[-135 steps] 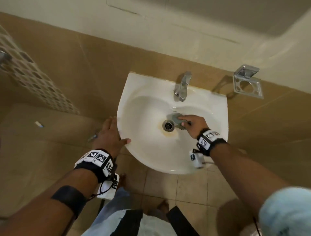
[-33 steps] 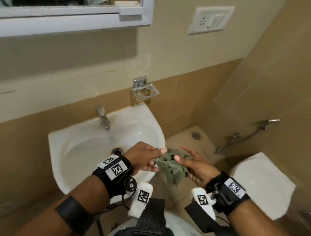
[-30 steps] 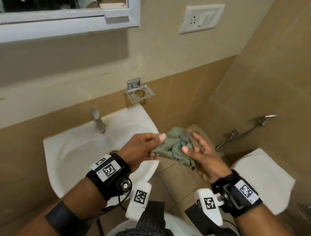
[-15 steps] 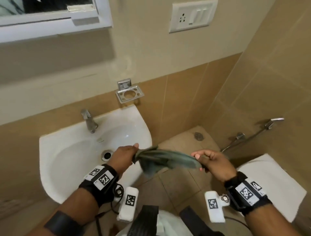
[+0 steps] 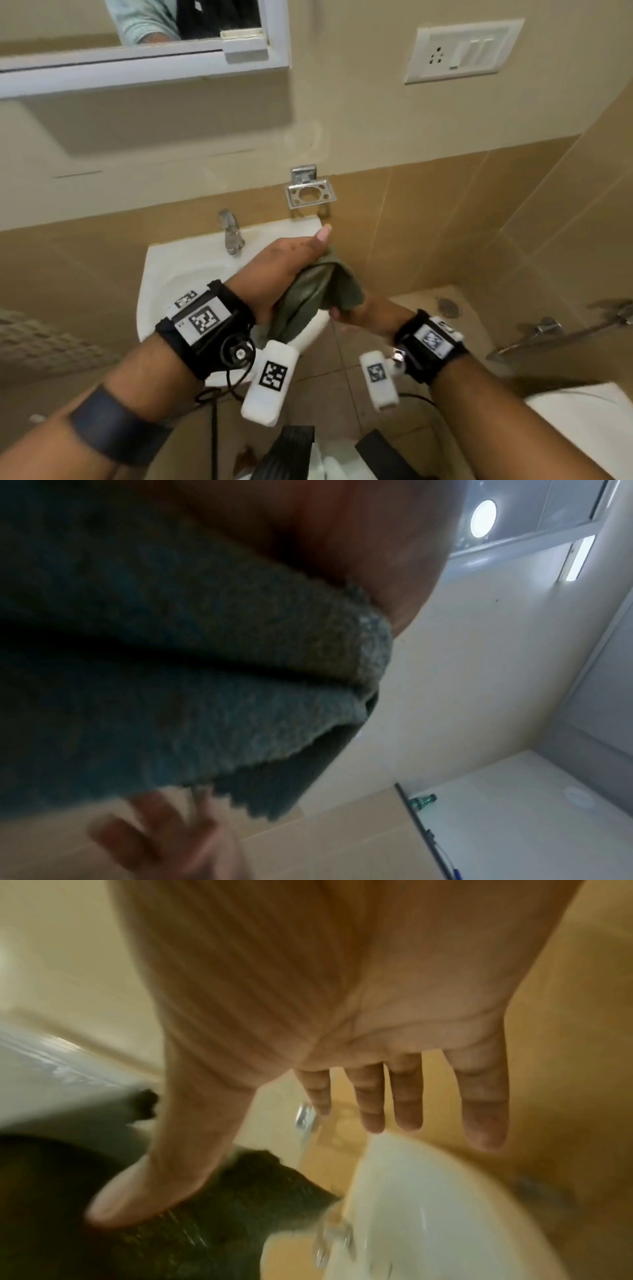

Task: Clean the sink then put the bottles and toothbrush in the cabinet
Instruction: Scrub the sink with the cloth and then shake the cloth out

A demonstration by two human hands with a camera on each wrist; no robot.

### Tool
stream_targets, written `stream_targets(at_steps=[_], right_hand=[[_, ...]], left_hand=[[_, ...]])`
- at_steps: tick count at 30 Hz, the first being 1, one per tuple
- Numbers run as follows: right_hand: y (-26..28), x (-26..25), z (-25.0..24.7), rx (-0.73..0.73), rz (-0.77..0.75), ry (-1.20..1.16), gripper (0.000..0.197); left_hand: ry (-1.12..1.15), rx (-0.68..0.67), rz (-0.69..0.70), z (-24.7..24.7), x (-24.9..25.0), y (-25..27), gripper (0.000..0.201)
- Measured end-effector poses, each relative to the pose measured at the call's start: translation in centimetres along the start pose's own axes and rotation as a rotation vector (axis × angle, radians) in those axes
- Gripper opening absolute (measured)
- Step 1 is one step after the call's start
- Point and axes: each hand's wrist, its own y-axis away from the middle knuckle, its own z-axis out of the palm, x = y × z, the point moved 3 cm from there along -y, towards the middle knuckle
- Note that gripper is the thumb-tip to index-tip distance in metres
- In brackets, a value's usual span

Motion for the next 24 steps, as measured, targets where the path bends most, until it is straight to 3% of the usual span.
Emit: stream_targets(at_steps=[2,5,7,9,12,17,20,22,24], right_hand=[[-2.1,0.6,3.1,-0.083,0.067,-0.273,0.092],[-3.6,-0.5,6.1,-0.011,0.032,-0.576,0.083],[-3.4,-1.3,6.6,0.066,0.063,-0.743,0.059],[-2.7,-1.8,6.2,0.033,0.139,-0.837,0.045],[-1.9,-2.5,5.4,0.061,0.161,-0.86,0.04],[-0.3,-1.2,5.8,0.085,0.115,-0.847,0.045],[-1.1,1.4,7.1,0.21,0.248,-0.735,0.063],[-1.3,2.1,7.2,0.329,0.22,-0.718,0.076],[-0.6,1.1,7.1,0.411,0.151,-0.674,0.064]], left_hand=[[0.16,-0.099,-0.046,-0.9,1.1,1.4,0.054],[0.238,-0.203,-0.09,-4.2,1.8,3.9,0.035],[0.272,-0.104,-0.179,-8.2,0.7,5.2,0.04],[0.234,0.049,-0.345,-12.3,-1.9,6.3,0.042],[0.191,0.176,-0.537,-16.3,-6.4,8.2,0.021],[0.468,0.22,-0.493,-17.3,-9.5,8.9,0.027],[0.255,0.276,-0.484,-18.0,-10.9,8.7,0.026],[0.019,0.328,-0.458,-18.8,-11.6,8.5,0.022],[-0.115,0.368,-0.392,-19.5,-11.7,8.1,0.023]])
